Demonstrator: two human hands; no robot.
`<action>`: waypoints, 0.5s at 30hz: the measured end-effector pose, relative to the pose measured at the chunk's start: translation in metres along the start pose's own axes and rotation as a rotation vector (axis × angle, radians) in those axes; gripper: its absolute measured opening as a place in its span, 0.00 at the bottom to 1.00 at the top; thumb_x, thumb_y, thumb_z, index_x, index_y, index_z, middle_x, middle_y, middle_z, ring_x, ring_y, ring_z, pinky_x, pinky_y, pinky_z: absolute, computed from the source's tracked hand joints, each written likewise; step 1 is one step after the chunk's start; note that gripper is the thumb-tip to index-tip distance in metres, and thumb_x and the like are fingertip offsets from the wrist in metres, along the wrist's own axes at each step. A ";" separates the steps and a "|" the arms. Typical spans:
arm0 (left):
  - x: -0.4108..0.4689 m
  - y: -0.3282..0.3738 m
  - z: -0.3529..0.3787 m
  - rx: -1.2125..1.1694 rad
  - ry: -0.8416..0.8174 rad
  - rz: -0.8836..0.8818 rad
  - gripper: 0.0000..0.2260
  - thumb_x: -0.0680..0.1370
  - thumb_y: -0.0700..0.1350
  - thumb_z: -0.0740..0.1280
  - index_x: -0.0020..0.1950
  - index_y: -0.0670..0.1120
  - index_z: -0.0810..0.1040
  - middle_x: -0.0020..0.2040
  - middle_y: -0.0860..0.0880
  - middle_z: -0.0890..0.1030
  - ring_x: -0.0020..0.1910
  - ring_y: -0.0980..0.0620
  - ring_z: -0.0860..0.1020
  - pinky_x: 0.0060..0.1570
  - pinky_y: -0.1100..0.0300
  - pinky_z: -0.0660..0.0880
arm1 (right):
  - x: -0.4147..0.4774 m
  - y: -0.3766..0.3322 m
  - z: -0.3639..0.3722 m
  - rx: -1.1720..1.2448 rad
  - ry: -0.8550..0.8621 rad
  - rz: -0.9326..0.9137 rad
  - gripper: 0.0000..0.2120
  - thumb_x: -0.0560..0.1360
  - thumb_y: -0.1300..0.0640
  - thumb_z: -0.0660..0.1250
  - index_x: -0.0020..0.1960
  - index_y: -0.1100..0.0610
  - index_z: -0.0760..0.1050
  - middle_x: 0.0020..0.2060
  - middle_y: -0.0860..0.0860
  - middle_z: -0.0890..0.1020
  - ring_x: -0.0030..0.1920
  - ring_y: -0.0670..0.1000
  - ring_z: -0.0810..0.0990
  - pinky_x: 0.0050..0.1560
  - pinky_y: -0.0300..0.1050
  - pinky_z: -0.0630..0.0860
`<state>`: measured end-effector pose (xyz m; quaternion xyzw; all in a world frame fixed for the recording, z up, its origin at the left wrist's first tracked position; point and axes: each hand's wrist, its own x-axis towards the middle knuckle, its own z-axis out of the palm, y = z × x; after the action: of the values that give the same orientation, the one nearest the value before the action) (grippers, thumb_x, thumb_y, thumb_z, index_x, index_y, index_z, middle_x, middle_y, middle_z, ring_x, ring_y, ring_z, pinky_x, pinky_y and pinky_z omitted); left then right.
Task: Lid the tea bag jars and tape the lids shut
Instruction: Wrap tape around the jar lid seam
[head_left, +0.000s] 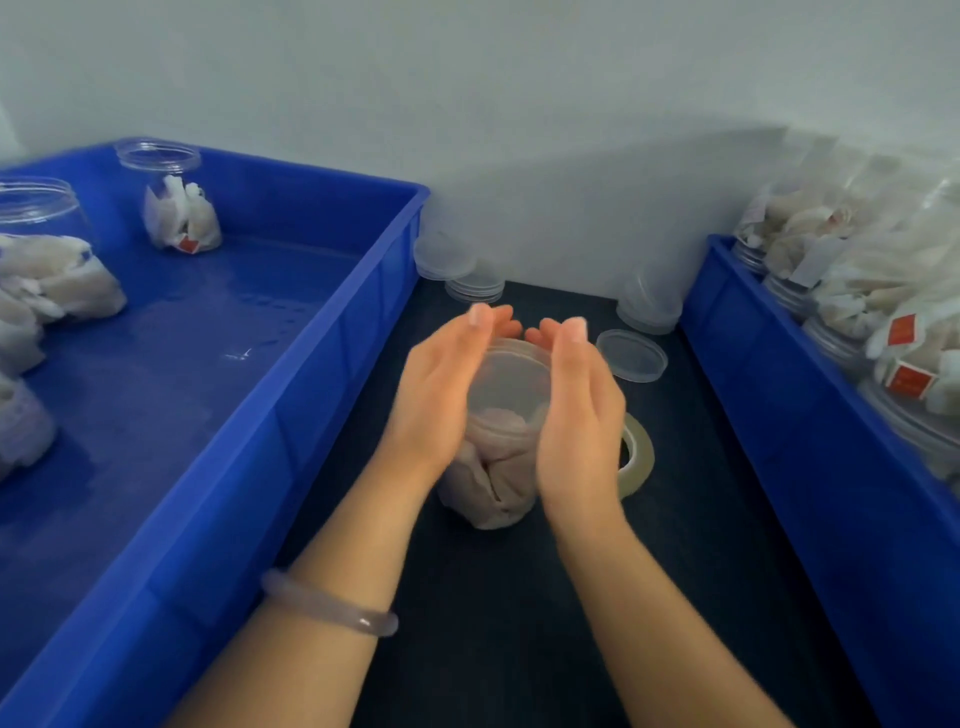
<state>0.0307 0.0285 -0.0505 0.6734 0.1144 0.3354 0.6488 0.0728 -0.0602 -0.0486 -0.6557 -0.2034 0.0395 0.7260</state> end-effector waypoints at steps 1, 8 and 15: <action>-0.002 -0.001 0.004 0.011 0.035 0.041 0.22 0.79 0.57 0.54 0.58 0.44 0.81 0.49 0.55 0.84 0.51 0.61 0.81 0.48 0.72 0.73 | -0.003 0.002 0.002 -0.007 0.005 -0.049 0.23 0.75 0.35 0.58 0.55 0.51 0.79 0.48 0.40 0.83 0.50 0.35 0.79 0.48 0.27 0.73; -0.001 -0.007 0.016 -0.042 0.292 0.041 0.15 0.81 0.44 0.59 0.44 0.43 0.84 0.39 0.51 0.84 0.42 0.59 0.81 0.36 0.72 0.73 | 0.009 0.008 0.008 -0.032 0.099 -0.073 0.17 0.73 0.48 0.59 0.52 0.57 0.79 0.44 0.48 0.82 0.48 0.46 0.81 0.50 0.44 0.77; -0.011 -0.003 0.016 0.015 0.248 0.056 0.10 0.81 0.49 0.57 0.51 0.55 0.78 0.48 0.56 0.82 0.47 0.64 0.79 0.42 0.73 0.72 | 0.013 0.001 -0.001 -0.103 -0.014 -0.115 0.08 0.77 0.49 0.58 0.46 0.48 0.75 0.41 0.42 0.80 0.46 0.39 0.78 0.50 0.39 0.75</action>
<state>0.0325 0.0096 -0.0555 0.6344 0.1774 0.4331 0.6152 0.0855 -0.0570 -0.0462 -0.6792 -0.2474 -0.0081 0.6910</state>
